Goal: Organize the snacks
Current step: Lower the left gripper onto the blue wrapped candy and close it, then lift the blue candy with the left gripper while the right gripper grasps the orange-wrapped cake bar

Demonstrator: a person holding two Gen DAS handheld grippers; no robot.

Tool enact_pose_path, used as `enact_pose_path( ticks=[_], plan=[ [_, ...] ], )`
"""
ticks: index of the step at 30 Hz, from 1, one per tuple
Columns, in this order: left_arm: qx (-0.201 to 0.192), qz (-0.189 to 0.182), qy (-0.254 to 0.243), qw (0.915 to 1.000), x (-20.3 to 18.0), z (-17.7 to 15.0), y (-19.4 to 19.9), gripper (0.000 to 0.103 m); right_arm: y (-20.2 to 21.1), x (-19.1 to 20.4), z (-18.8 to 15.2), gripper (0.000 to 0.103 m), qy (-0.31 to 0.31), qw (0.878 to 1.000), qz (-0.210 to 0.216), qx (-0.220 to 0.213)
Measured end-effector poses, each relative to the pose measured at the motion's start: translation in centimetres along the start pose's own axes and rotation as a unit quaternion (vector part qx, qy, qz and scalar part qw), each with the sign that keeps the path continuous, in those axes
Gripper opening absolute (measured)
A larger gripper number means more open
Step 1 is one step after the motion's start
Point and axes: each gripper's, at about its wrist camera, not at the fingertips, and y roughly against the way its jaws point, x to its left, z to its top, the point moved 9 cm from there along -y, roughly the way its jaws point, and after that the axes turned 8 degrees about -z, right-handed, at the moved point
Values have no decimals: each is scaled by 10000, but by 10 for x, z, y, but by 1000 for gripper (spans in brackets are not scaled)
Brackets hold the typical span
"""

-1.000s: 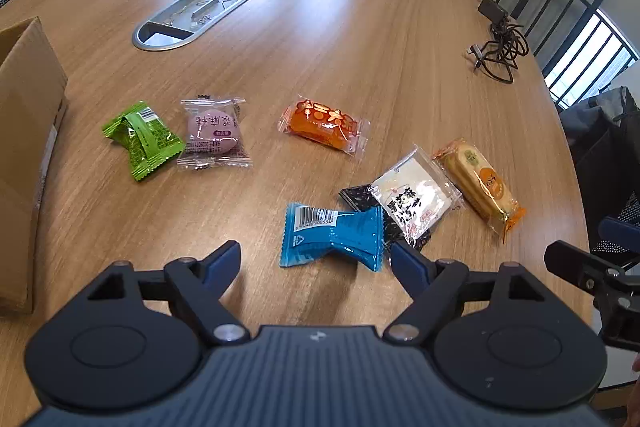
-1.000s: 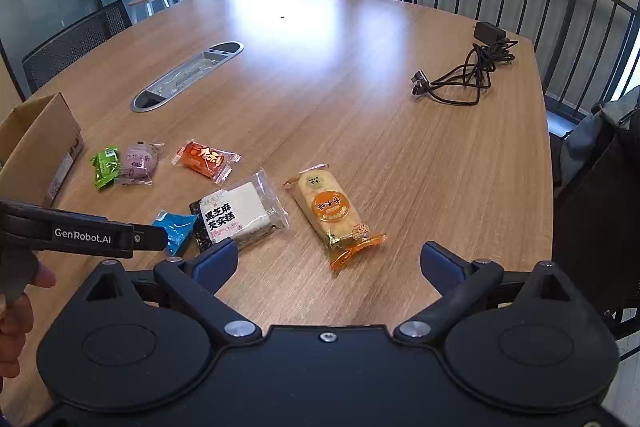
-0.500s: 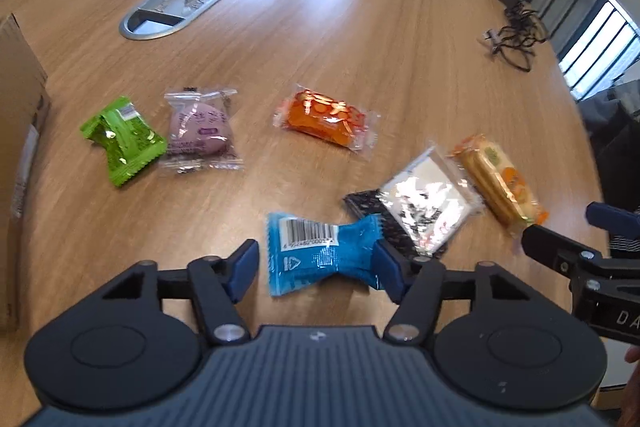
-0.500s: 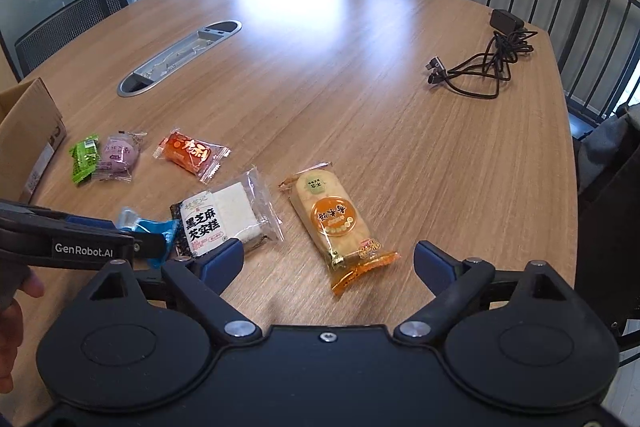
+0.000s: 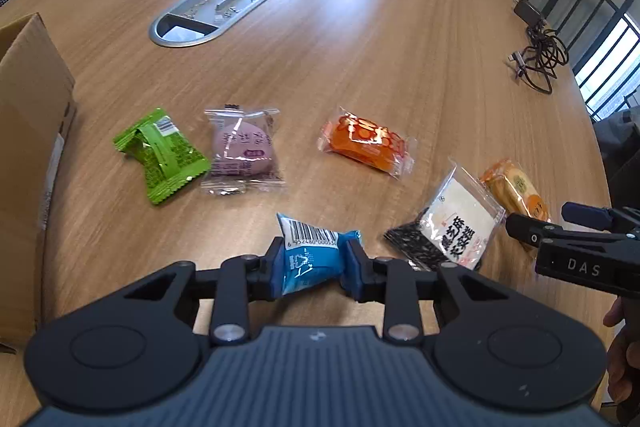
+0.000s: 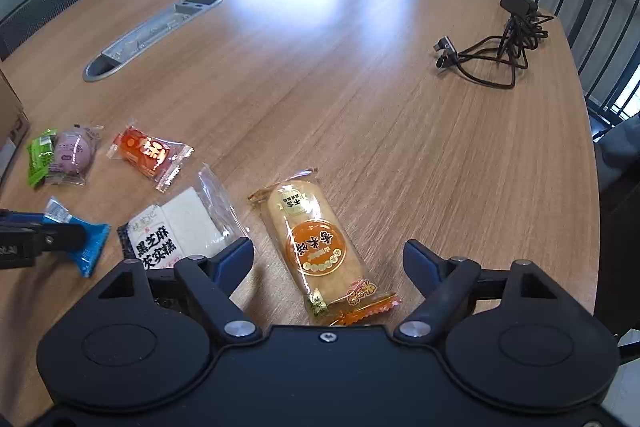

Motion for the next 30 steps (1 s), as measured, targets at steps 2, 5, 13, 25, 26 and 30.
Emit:
enact_pose_path(
  ticks=[2, 5, 13, 25, 26, 30],
  plan=[
    [-26, 20, 27, 10000, 4, 1, 2, 29, -4, 5, -4, 67, 69, 9999, 51, 112],
    [-65, 44, 89, 9999, 9, 2, 5, 28, -1, 13, -10, 43, 132, 9998, 118, 115],
    [-139, 79, 193, 9997, 14, -3, 15, 26, 18, 21, -24, 34, 147, 9997, 133, 106],
    [-320, 33, 303, 9990, 16, -12, 44, 22, 57, 22, -39, 34, 15, 9995, 301, -84],
    [-345, 14, 311, 9989, 16, -13, 48, 22, 61, 23, -40, 34, 6, 9994, 319, -104],
    [-444, -68, 372, 9983, 18, -16, 63, 22, 74, 28, -43, 34, -52, 9990, 390, -189]
  ],
)
